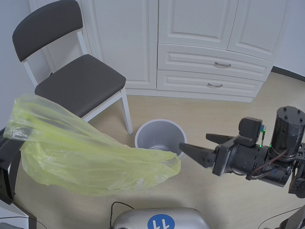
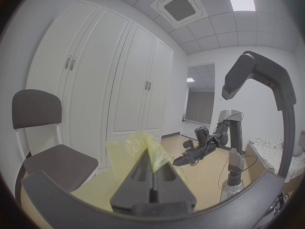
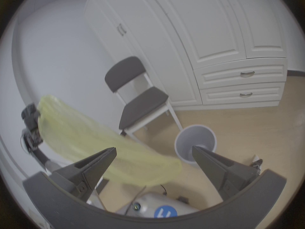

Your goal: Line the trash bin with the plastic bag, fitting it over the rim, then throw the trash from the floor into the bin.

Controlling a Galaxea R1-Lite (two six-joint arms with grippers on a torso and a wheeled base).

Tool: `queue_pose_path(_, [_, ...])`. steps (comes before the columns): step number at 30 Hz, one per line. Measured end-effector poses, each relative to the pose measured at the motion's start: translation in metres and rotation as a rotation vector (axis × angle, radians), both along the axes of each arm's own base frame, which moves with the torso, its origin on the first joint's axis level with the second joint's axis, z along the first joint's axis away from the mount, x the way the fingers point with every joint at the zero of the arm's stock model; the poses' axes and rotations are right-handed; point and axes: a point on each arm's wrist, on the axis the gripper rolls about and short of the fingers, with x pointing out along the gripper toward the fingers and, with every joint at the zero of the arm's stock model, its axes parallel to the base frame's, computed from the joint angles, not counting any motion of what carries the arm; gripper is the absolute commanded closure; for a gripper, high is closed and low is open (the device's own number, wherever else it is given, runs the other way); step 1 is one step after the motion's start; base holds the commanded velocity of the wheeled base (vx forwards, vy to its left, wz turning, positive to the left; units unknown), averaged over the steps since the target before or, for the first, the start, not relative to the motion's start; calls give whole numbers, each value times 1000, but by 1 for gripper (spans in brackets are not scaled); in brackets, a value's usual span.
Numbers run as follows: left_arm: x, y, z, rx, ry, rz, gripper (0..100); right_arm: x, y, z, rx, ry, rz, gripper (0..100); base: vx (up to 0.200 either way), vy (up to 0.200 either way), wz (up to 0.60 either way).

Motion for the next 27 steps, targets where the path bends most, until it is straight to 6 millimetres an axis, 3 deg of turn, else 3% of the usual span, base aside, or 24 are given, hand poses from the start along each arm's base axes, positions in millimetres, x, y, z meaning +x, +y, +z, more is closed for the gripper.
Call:
queue_pose_path(5, [-1, 1, 0, -2, -2, 0, 100, 19, 16, -4, 108, -33, -34, 0, 0, 0, 0])
queue_pose_path(14, [-2, 2, 1, -7, -8, 0, 100, 34, 43, -47, 60, 52, -27, 0, 0, 0, 0])
queue_pose_path(18, [-2, 2, 1, -8, -10, 0, 100, 25, 46, -56, 21, 78, 5, 0, 0, 0, 0])
queue_pose_path(27, [-2, 2, 2, -10, -10, 3, 100, -23, 37, -64, -188, 172, 160, 0, 0, 0, 0])
